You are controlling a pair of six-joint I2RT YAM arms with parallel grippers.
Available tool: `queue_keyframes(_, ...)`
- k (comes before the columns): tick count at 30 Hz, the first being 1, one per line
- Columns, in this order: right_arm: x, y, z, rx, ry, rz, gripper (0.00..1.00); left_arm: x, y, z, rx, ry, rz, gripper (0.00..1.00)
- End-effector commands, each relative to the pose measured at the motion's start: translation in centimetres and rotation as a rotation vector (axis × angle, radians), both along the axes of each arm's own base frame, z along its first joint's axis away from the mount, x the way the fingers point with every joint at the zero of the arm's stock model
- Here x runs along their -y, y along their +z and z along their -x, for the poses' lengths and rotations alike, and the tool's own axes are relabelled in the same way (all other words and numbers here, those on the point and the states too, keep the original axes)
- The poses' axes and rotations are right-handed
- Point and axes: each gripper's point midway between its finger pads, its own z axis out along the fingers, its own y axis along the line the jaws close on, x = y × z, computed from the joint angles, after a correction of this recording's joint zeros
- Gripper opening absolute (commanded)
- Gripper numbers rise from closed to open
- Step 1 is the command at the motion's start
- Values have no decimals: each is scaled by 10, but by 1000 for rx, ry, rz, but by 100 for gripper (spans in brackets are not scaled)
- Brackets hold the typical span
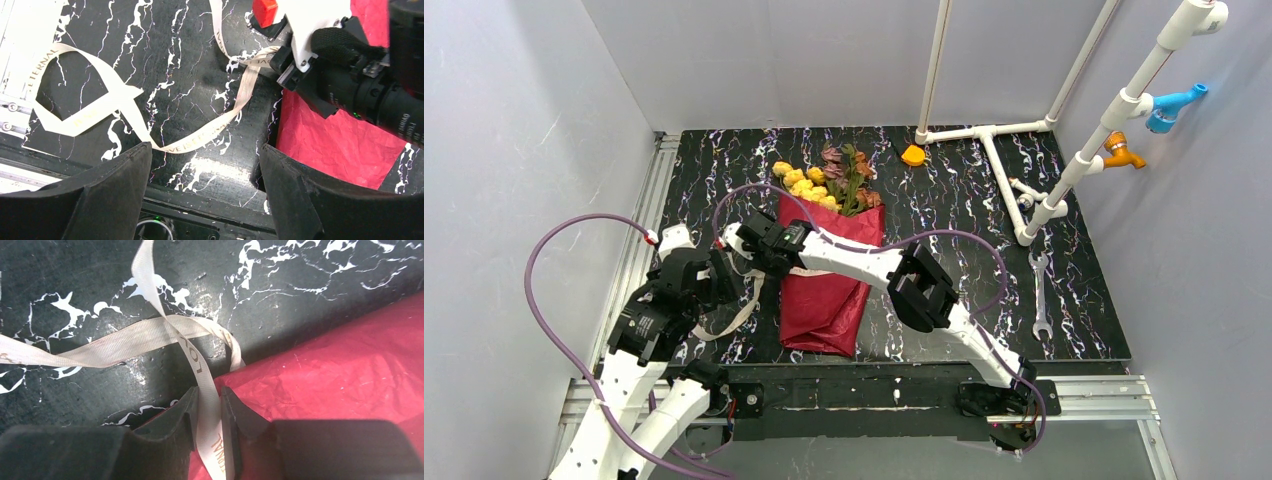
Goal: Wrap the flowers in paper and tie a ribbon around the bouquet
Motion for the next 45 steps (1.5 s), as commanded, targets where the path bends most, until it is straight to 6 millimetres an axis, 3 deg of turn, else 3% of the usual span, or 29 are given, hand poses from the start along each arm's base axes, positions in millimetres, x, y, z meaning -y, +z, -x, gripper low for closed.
queue_keyframes(1, -12, 58, -4, 58, 10, -124, 32, -2, -6, -1, -24, 3, -14, 77)
queue_keyframes(8, -13, 38, 8, -14, 32, -103, 31, -2, -7, -2, -26, 1, -10, 76)
queue_keyframes(11, -15, 40, 9, -19, 33, -113, 14, -2, -7, -2, -28, 0, -10, 76)
queue_keyframes(13, -16, 46, 5, 0, 17, -127, 1, -1, -7, -2, -29, -1, -8, 76)
queue_keyframes(21, -40, 100, -16, 103, -24, -267, 1, -1, -8, -2, -34, -3, -9, 75)
queue_keyframes(27, -58, 112, -30, 146, -80, -362, 1, 0, -9, -2, -35, -5, -8, 74)
queue_keyframes(30, -67, 105, -36, 157, -99, -406, 1, 0, -9, -3, -39, -5, -9, 74)
queue_keyframes(37, -78, 57, -44, 150, -134, -400, 2, -3, -20, 6, -100, 102, 34, 74)
queue_keyframes(39, -81, 49, -45, 148, -138, -407, 9, -4, -25, 11, -129, 161, 54, 76)
queue_keyframes(42, -84, 43, -45, 137, -142, -404, 38, -2, -36, 17, -180, 226, 90, 82)
queue_keyframes(45, -77, 46, -44, 134, -151, -386, 55, -3, -47, 27, -236, 321, 118, 88)
